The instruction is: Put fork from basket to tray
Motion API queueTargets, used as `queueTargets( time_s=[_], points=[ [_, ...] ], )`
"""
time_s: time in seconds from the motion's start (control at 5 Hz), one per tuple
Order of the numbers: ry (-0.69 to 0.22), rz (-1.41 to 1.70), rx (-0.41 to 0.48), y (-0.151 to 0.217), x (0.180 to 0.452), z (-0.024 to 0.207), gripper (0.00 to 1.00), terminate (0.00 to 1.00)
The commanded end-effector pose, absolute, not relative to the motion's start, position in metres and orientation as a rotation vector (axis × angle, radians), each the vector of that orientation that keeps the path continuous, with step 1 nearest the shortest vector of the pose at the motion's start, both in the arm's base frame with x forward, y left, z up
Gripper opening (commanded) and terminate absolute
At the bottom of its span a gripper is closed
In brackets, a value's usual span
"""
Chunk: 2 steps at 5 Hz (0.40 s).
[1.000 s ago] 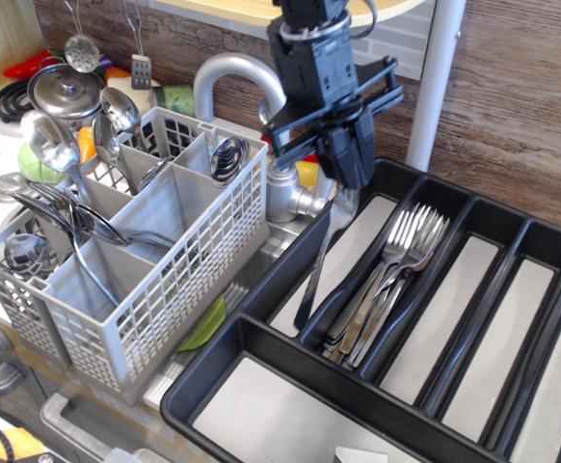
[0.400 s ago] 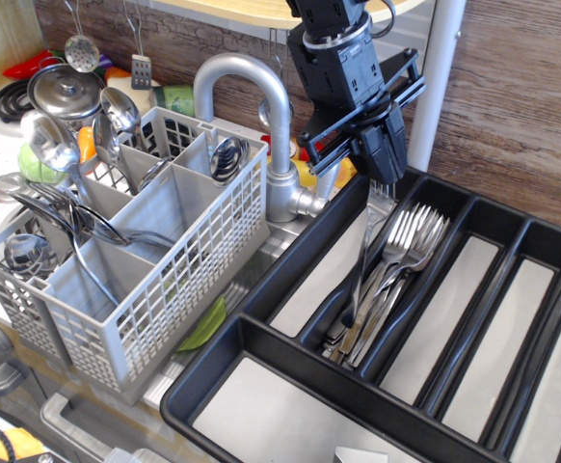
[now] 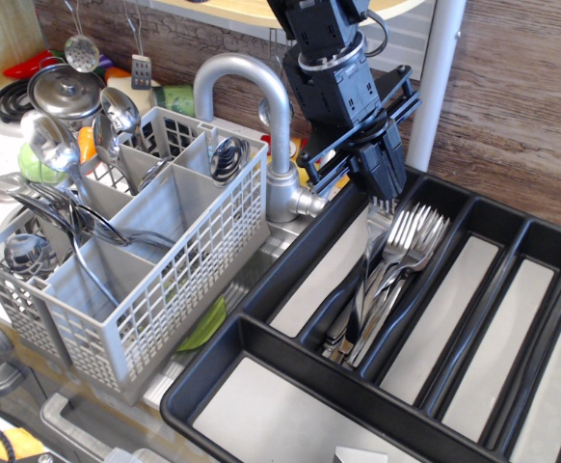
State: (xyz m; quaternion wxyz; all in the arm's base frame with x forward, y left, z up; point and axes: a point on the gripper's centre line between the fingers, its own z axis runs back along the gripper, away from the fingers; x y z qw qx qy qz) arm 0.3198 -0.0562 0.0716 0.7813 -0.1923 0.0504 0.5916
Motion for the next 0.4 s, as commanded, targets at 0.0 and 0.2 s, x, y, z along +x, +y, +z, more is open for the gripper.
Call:
queueTargets(
  time_s=[0.0, 0.2],
  points=[
    [0.162, 1.465, -0.316, -0.0604, 0.3287, 0.0545, 0.0, 0.0],
    [0.162, 1.465, -0.316, -0.0604, 0.3287, 0.0545, 1.0, 1.0]
  ],
)
